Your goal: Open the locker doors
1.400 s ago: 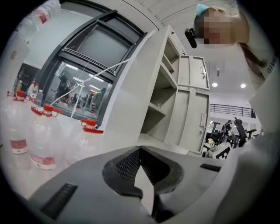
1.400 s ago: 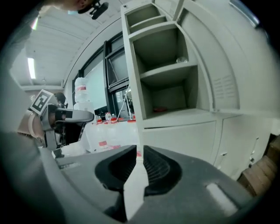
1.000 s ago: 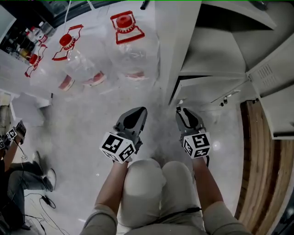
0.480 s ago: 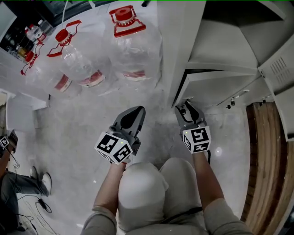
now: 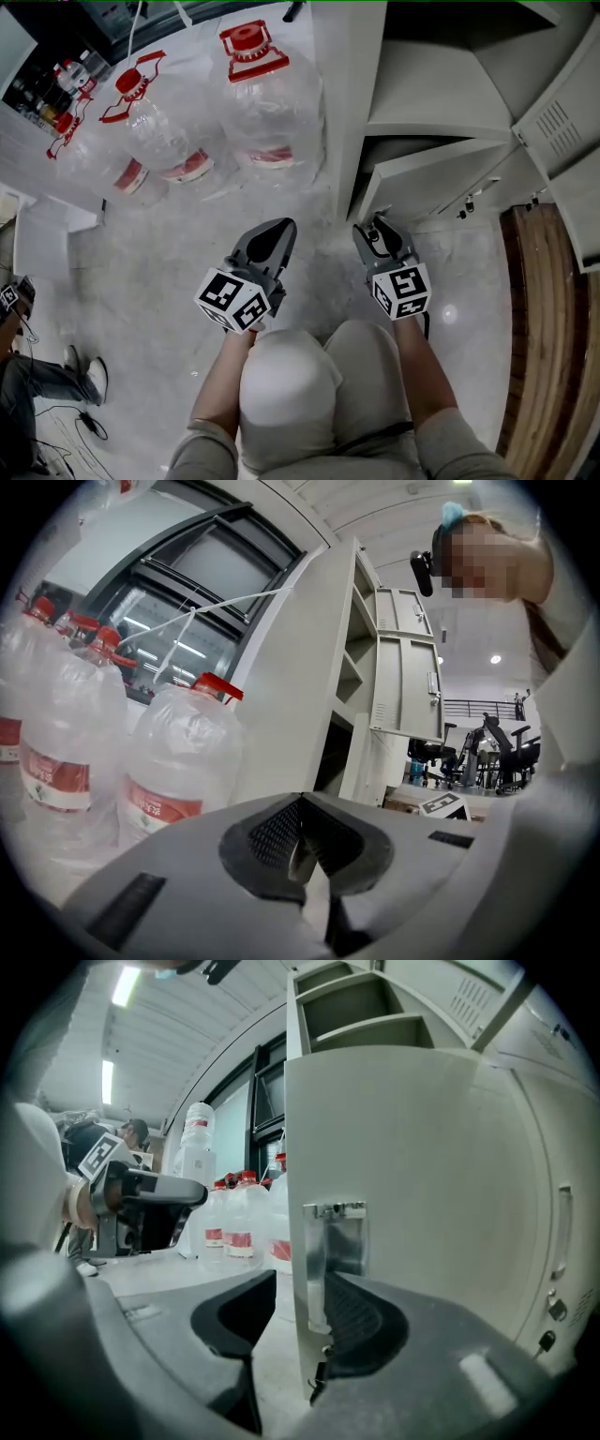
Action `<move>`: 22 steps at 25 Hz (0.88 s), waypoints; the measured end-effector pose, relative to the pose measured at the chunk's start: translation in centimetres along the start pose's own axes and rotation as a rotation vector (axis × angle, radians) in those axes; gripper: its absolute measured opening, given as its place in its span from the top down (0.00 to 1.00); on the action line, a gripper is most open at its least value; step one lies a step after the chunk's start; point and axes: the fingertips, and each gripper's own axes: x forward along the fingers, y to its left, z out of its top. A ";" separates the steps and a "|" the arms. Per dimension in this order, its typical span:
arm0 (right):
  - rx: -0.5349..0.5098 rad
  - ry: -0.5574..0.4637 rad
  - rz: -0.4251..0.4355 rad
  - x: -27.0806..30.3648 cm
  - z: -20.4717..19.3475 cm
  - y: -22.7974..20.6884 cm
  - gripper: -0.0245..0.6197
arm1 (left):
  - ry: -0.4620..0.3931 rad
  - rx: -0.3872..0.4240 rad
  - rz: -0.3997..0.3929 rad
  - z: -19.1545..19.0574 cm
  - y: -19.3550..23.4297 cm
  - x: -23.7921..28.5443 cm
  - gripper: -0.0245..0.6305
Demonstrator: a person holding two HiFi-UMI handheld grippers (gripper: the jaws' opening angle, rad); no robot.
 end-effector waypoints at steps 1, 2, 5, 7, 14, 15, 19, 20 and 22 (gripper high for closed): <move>-0.001 0.000 0.000 -0.5 -0.1 0.1 0.71 | 0.003 0.006 -0.014 0.0 -0.4 0.2 0.96; -0.001 0.000 -0.001 -1.0 -0.2 0.2 0.72 | 0.007 0.015 -0.027 -0.1 -0.9 0.3 0.96; 0.021 -0.008 -0.008 -2.7 -0.7 0.2 0.72 | 0.019 0.038 -0.050 -0.1 -2.0 0.6 0.96; 0.037 -0.015 -0.019 -3.9 -0.8 0.2 0.72 | 0.027 0.047 -0.057 -0.1 -2.6 0.5 0.96; 0.035 -0.012 -0.049 -7.9 -1.8 0.1 0.72 | 0.043 0.064 -0.077 -0.1 -4.2 0.6 0.96; 0.032 -0.009 -0.052 -8.5 -1.9 0.0 0.72 | 0.041 0.066 -0.078 -0.1 -4.5 0.7 0.96; 0.039 -0.006 -0.071 -11.0 -2.4 -0.5 0.73 | 0.030 0.066 -0.089 0.0 -5.7 1.2 0.96; 0.045 -0.007 -0.078 -11.6 -2.5 -0.8 0.73 | 0.026 0.064 -0.093 0.0 -5.9 1.5 0.96; 0.054 -0.009 -0.092 -12.9 -2.7 -1.3 0.74 | 0.026 0.065 -0.104 0.0 -6.5 2.0 0.96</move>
